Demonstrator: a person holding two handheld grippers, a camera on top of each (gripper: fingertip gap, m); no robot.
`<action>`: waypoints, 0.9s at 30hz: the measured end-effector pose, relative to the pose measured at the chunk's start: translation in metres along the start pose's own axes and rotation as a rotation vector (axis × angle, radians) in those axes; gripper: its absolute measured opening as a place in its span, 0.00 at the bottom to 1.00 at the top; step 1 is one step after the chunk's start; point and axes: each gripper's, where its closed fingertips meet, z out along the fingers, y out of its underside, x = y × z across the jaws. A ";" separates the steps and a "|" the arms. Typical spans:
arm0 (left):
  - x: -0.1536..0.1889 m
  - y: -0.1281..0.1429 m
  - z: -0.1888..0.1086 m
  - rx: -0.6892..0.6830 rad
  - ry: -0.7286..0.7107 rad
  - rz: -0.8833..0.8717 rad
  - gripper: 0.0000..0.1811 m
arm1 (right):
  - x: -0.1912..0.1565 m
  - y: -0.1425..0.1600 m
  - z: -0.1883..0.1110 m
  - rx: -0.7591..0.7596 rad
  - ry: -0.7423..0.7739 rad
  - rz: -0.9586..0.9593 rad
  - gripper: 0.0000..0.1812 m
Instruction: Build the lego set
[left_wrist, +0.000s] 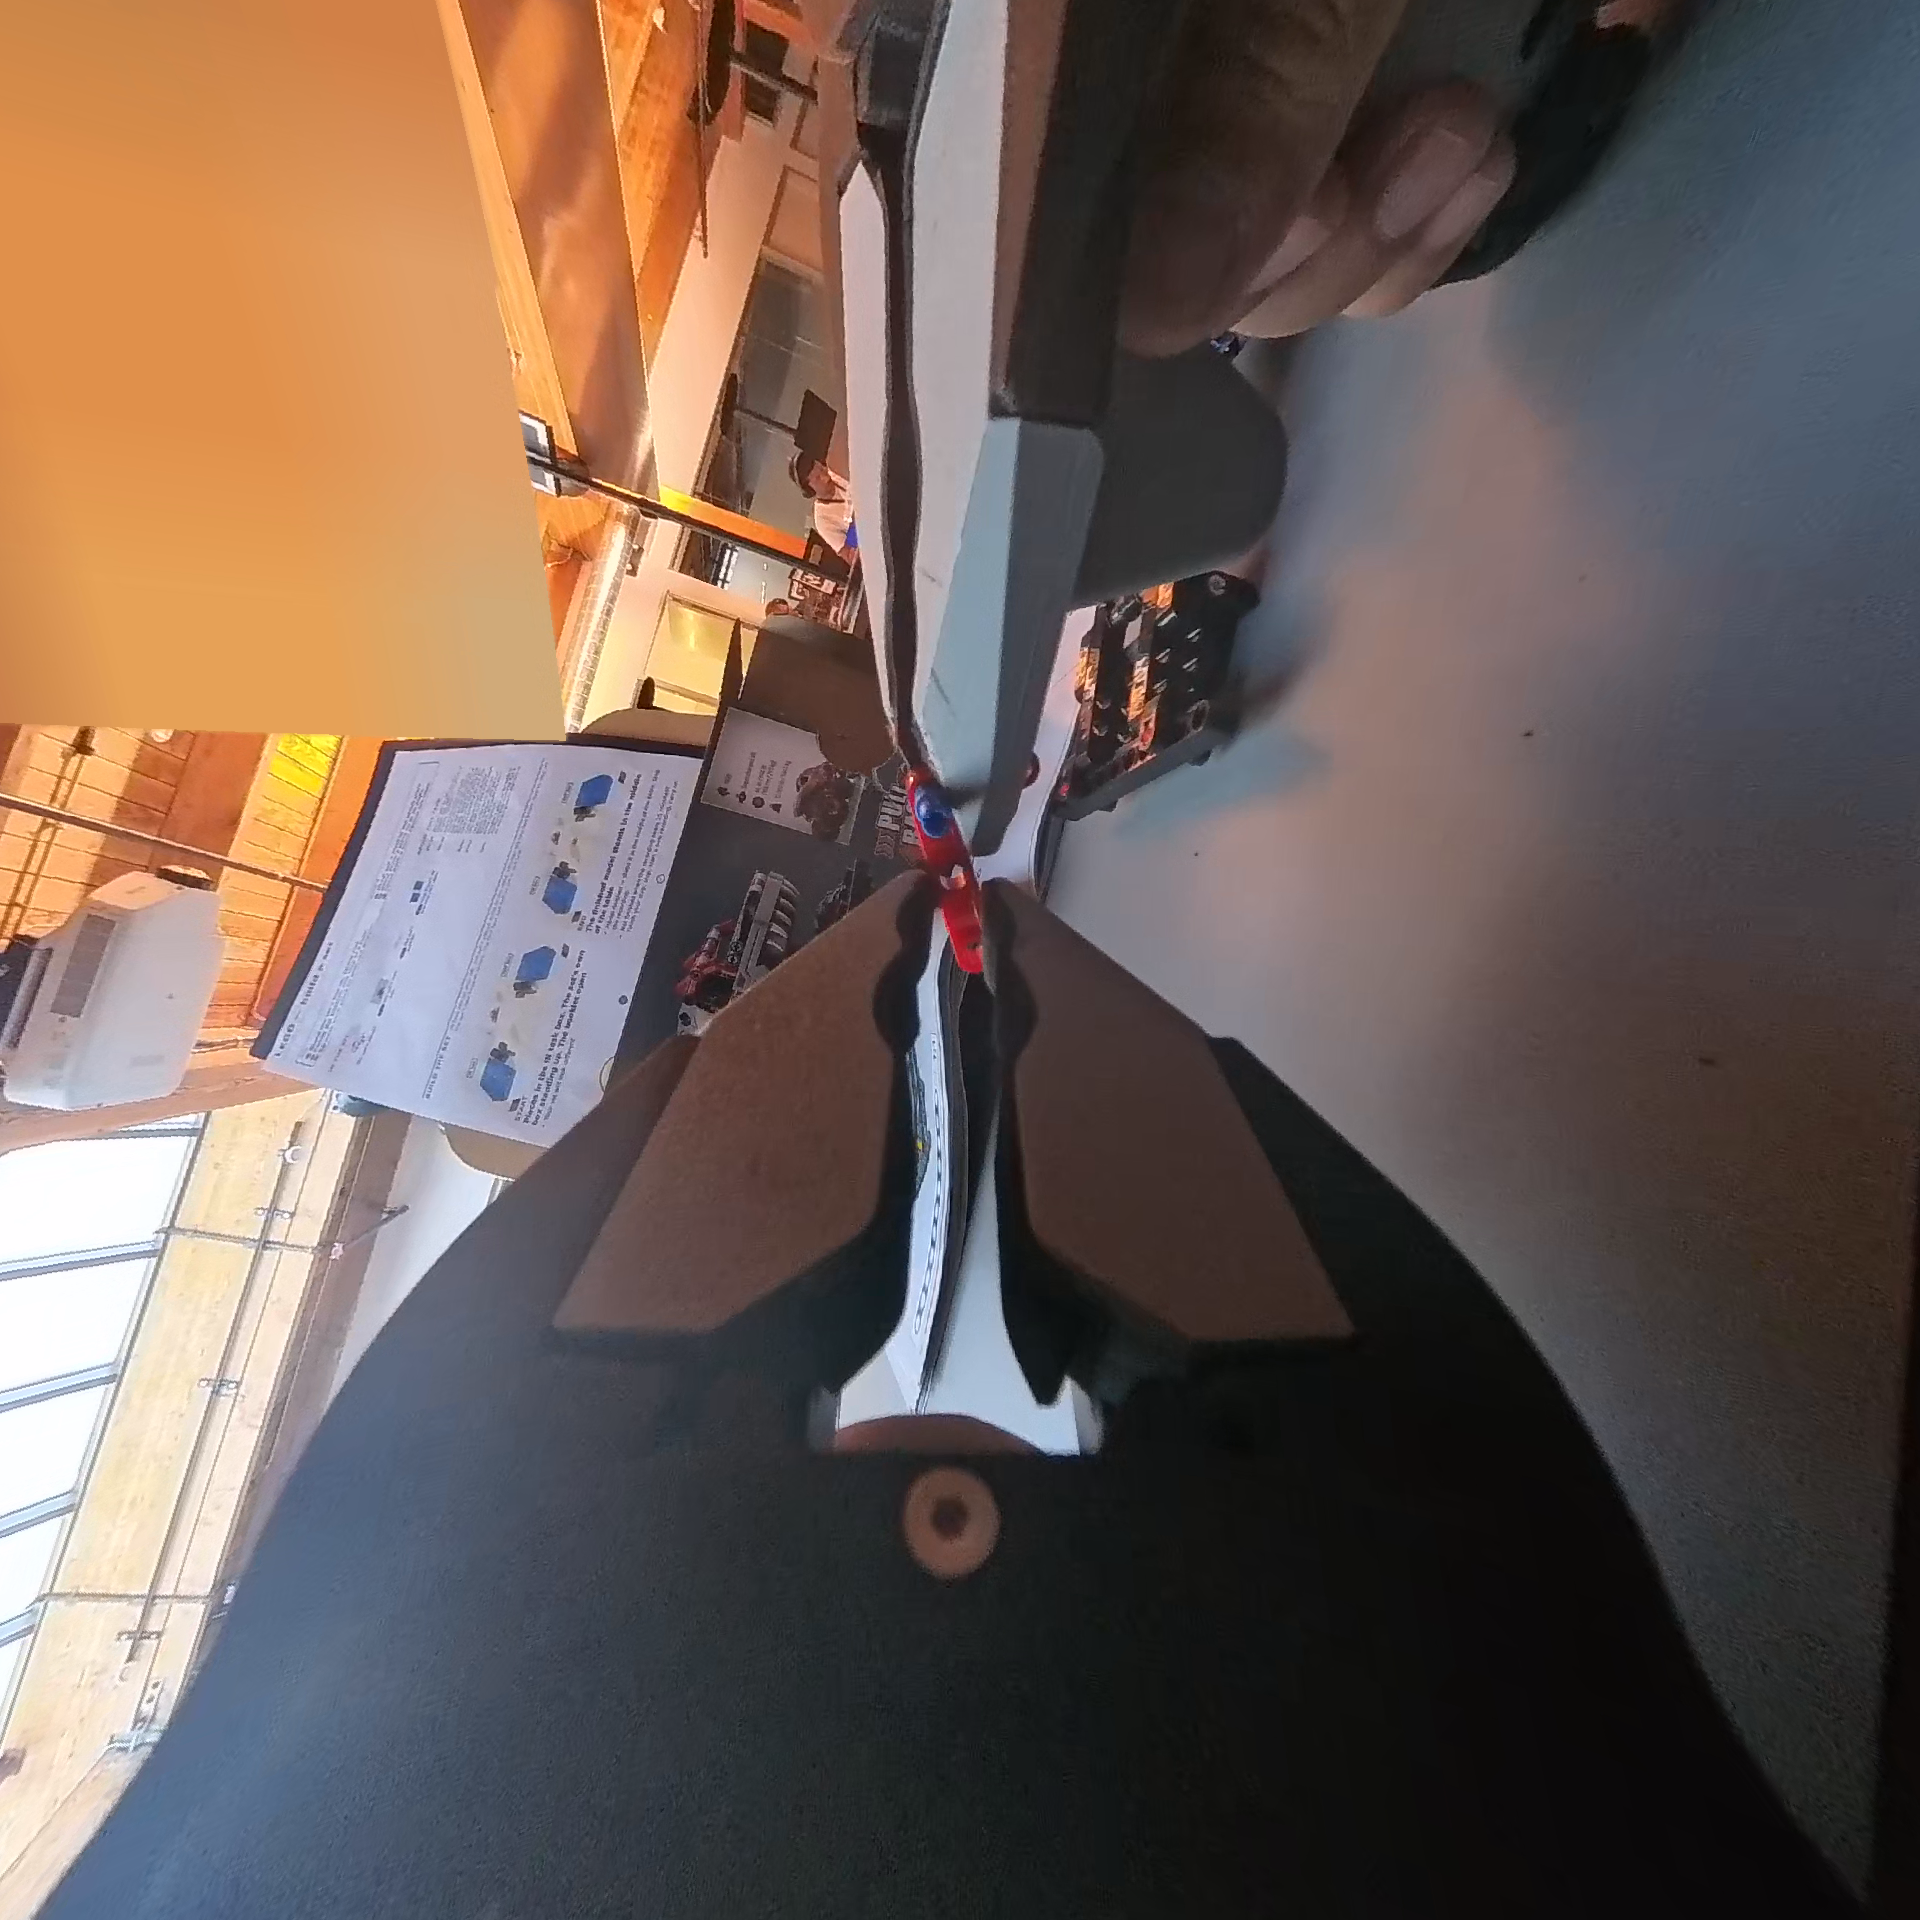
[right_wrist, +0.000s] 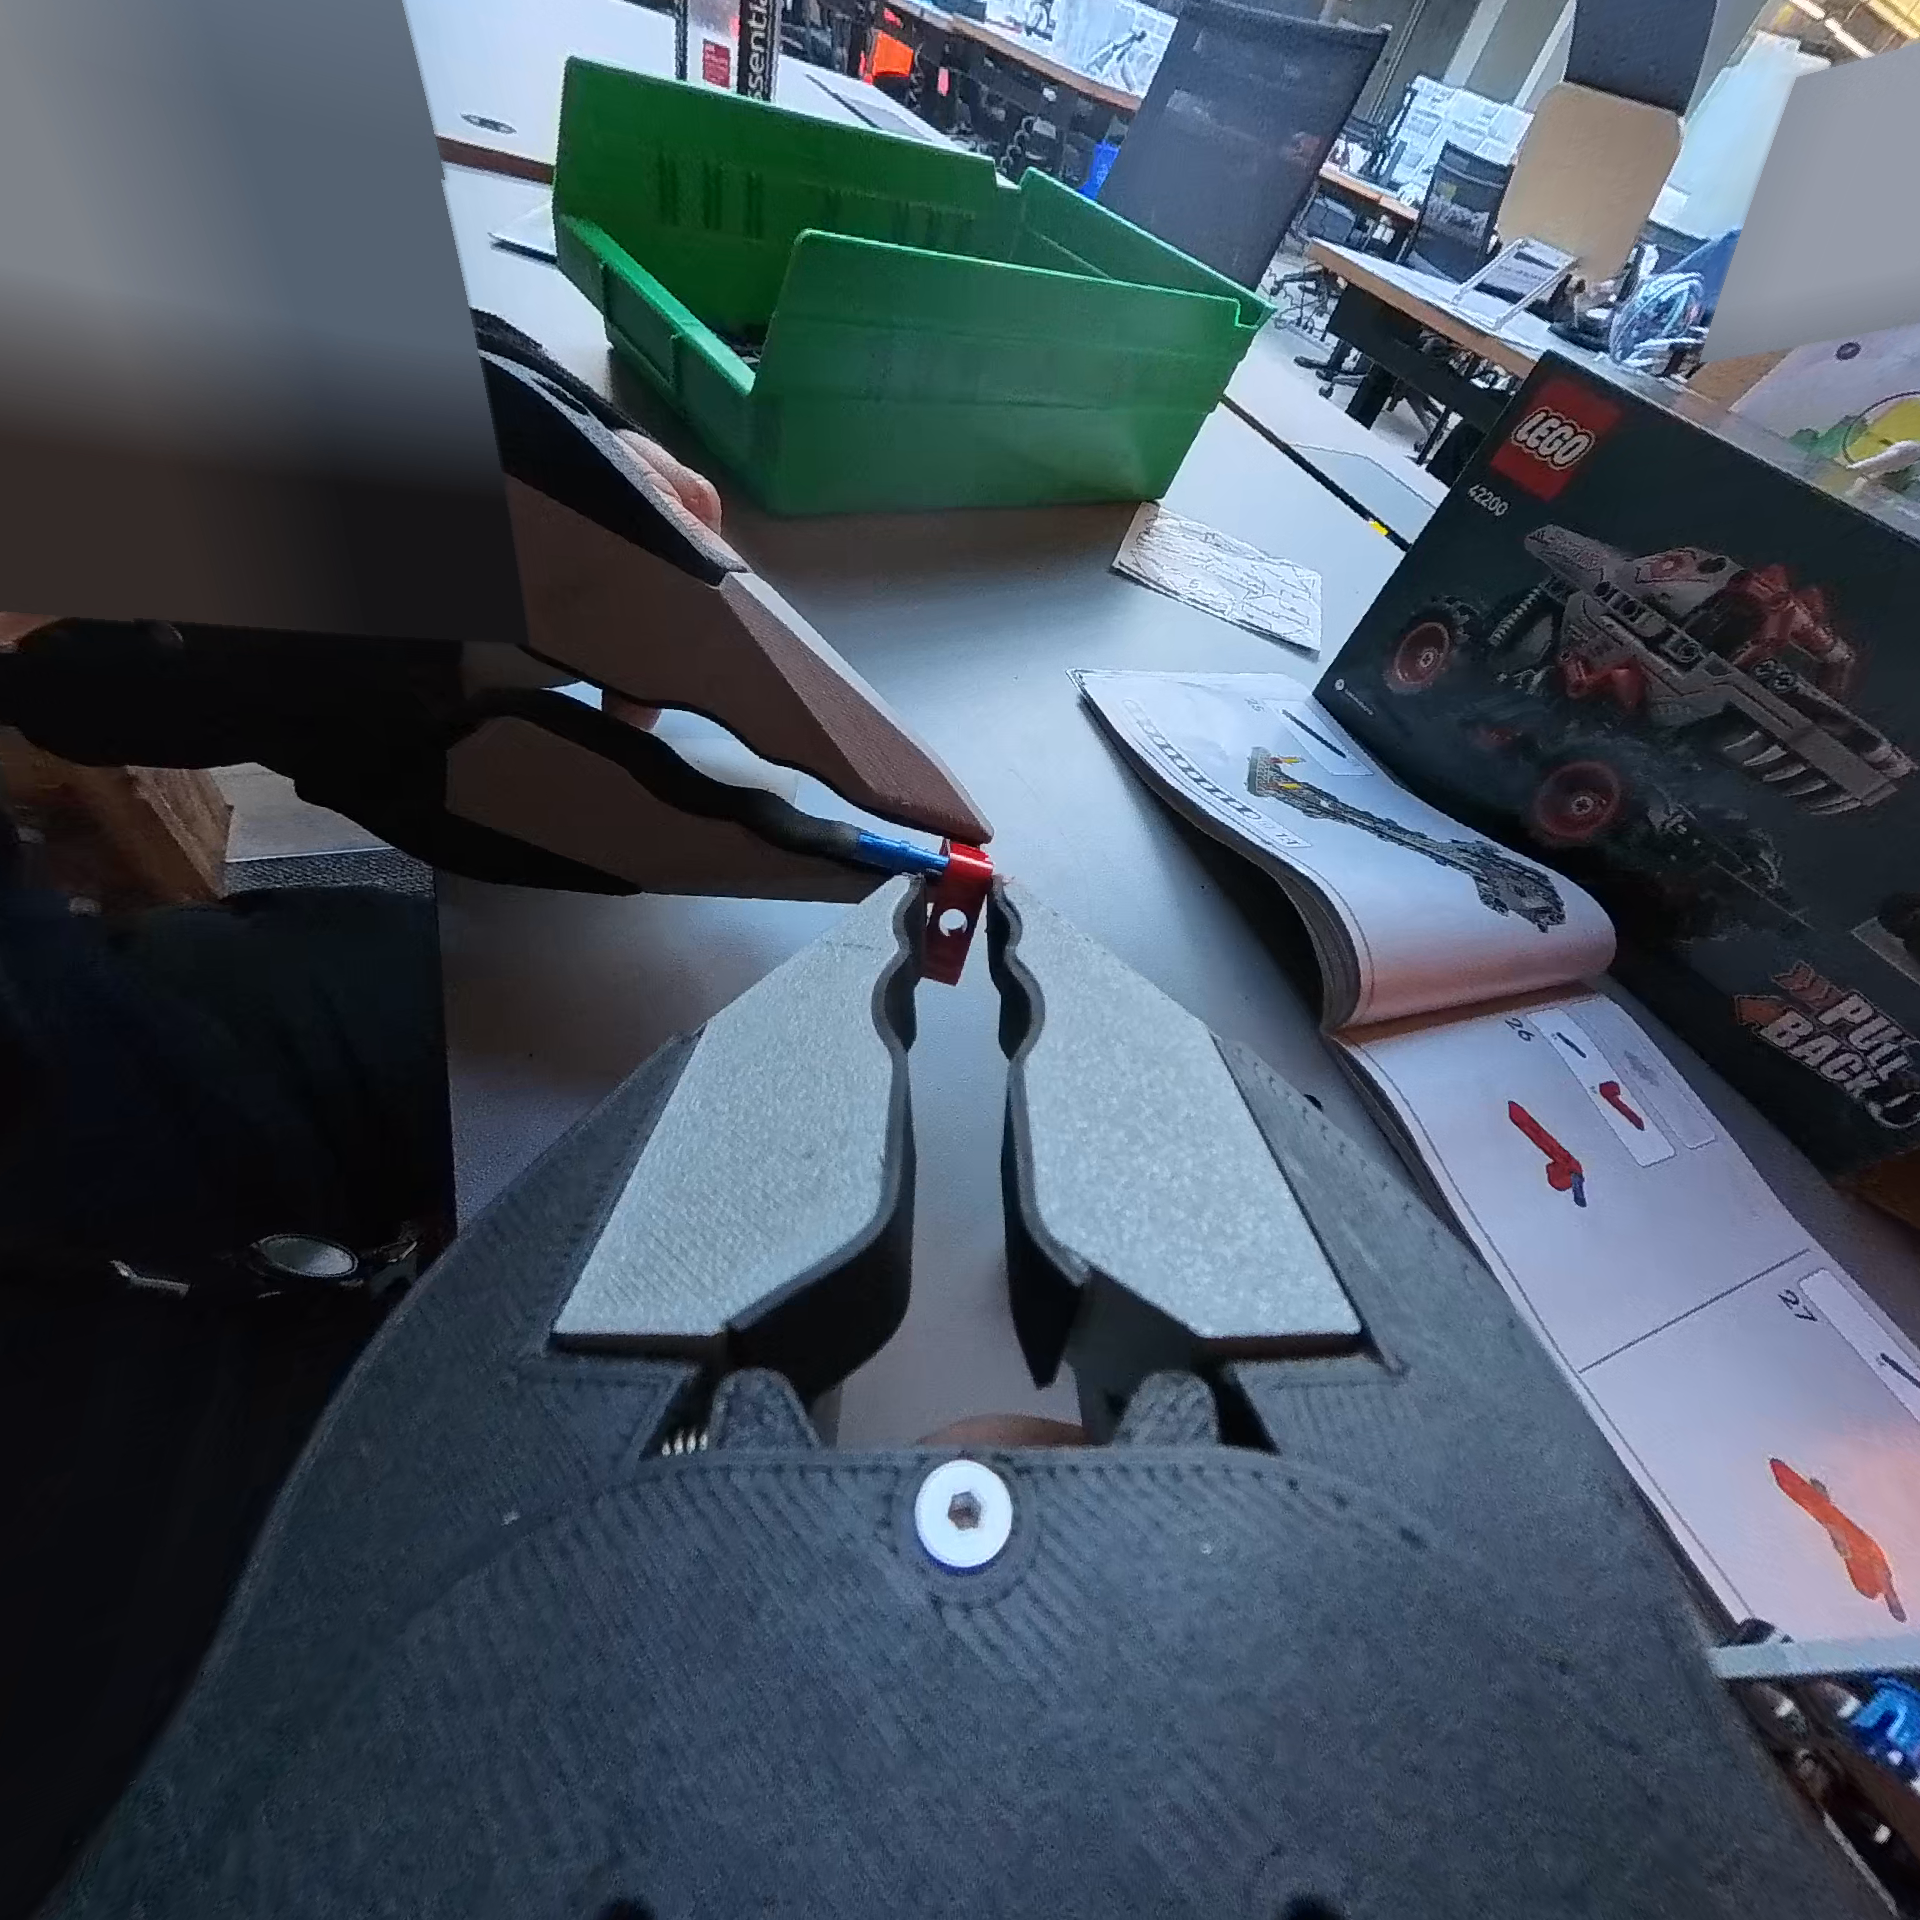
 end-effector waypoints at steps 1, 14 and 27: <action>0.000 0.000 0.000 0.000 0.000 0.000 0.03 | 0.000 0.000 0.000 0.000 0.000 0.000 0.04; 0.000 0.000 0.000 -0.001 0.001 -0.001 0.03 | 0.000 0.000 0.000 0.000 0.003 0.001 0.05; 0.001 0.001 0.001 -0.005 0.008 -0.005 0.03 | 0.001 -0.001 0.000 0.004 0.006 0.002 0.08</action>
